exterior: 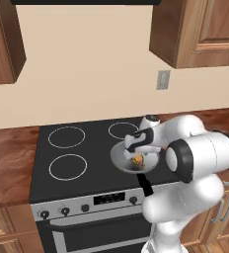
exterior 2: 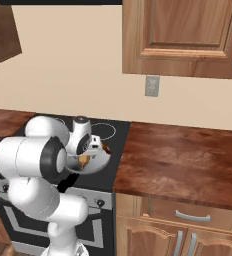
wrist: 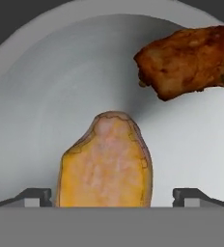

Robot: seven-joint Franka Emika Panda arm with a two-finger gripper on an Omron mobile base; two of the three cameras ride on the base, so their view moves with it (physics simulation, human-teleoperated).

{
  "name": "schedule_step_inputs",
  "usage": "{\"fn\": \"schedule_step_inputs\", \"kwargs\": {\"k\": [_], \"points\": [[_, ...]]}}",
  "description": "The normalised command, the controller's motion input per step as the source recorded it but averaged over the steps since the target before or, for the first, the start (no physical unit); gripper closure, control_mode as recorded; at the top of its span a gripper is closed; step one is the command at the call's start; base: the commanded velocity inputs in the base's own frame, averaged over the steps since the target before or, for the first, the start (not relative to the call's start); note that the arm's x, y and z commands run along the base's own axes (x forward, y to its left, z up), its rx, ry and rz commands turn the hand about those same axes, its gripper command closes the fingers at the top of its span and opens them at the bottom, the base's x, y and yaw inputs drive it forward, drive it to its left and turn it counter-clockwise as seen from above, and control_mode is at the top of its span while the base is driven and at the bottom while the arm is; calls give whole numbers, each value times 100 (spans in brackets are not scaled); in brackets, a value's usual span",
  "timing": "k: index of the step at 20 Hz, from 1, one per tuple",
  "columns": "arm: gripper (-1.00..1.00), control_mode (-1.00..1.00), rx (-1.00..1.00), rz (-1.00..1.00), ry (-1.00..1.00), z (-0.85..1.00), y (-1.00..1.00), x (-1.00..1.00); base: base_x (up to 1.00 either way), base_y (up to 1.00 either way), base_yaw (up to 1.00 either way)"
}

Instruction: Take the chicken drumsticks from the pan and place one on each plate on the dining counter.

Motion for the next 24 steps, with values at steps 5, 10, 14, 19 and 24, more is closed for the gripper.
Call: {"fn": "schedule_step_inputs", "kwargs": {"k": [5, 10, 14, 19, 24], "points": [[-100, -100, -3, 0, 1, -22, 11, 6, 0, 0, 0], [-100, -100, -3, 0, 1, -22, 10, 6, 0, 0, 0], [100, -100, -1, 0, 0, -22, 2, 2, 0, 0, 0], [100, -100, 0, 0, 0, -19, 0, 0, 0, 0, 0], [100, -100, 0, 0, 0, -7, 0, -11, 0, 0, 0]]}}
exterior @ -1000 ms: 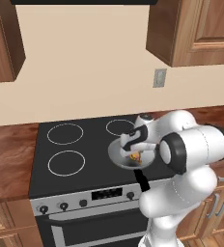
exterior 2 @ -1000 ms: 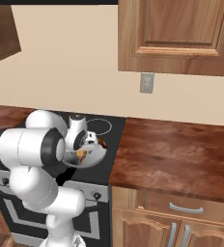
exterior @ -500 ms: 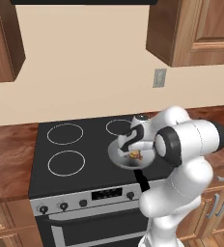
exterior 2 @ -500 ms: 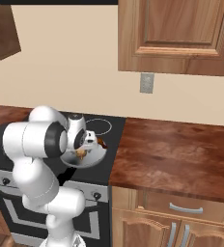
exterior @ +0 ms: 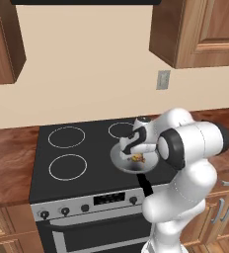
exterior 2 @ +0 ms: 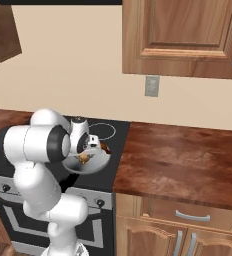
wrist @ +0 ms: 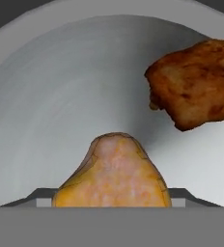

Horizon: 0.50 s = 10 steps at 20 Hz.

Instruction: Take the chicken drumsticks from the pan and place one on each plate on the dining counter.

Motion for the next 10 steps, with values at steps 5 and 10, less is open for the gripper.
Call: {"fn": "schedule_step_inputs", "kwargs": {"k": [5, 10], "points": [[100, -100, 1, 0, -4, 48, -1, -28, 0, 0, 0], [100, -100, 5, 0, 0, 93, 0, -30, 0, 0, 0]]}}
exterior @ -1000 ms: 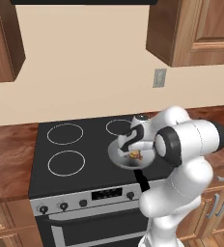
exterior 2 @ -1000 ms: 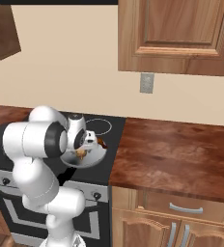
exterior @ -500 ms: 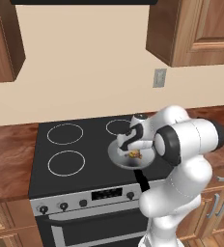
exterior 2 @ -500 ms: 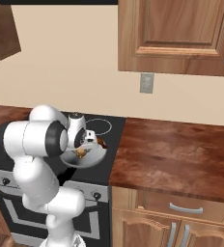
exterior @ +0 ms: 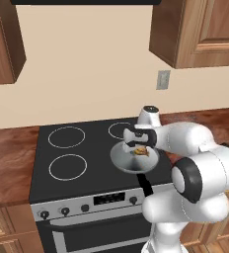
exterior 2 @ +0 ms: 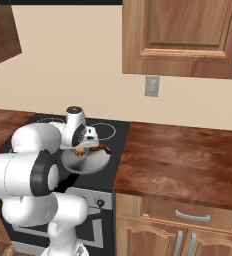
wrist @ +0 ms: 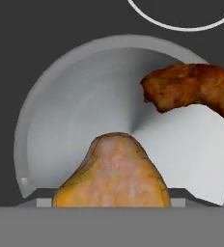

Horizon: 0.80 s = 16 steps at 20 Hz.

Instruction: Take the chicken drumsticks from the pan and place one on each plate on the dining counter.

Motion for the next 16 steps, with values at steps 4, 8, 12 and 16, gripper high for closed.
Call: {"fn": "schedule_step_inputs", "kwargs": {"k": [4, 8, 12, 16], "points": [[100, -100, 6, 0, 0, 90, -1, -33, 0, 0, 0], [100, -100, 3, 0, 0, 77, 0, -34, 0, 0, 0], [100, -100, 1, 0, 0, 68, 0, -35, 0, 0, 0], [100, -100, 0, -5, 0, 45, 0, -34, 0, 0, 0]]}}
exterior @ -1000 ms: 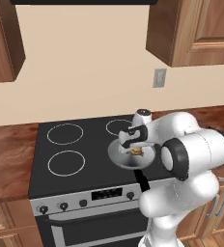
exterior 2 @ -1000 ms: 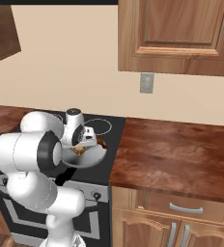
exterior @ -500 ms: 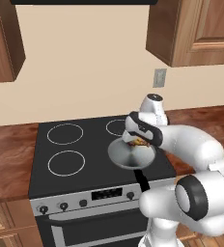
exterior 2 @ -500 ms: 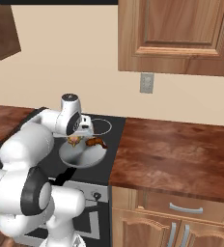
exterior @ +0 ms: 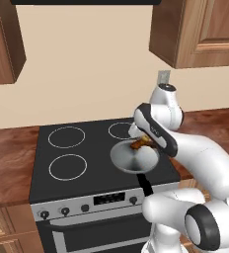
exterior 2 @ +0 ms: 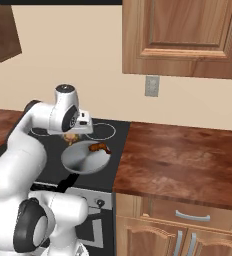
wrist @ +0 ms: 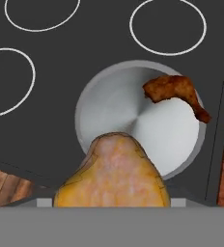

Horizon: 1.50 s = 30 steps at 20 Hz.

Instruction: Take the chicken drumsticks from the pan and place one on each plate on the dining counter.

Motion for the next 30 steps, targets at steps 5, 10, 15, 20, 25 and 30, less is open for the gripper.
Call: {"fn": "schedule_step_inputs", "kwargs": {"k": [5, 10, 15, 20, 25, 30], "points": [[100, -100, 0, -5, 2, 3, 0, -5, 0, 0, 0], [100, 100, 0, 0, 0, 0, 0, -2, -6, 0, 0], [100, 100, 0, 0, 0, 0, 0, 0, -66, 0, 2], [100, 100, 0, 0, 0, 0, 0, 0, -79, -5, 13], [100, 100, 0, 0, 0, 0, 0, 0, -54, 0, 83], [100, 100, 0, 0, 0, 0, 0, 0, -13, 0, 100]]}}
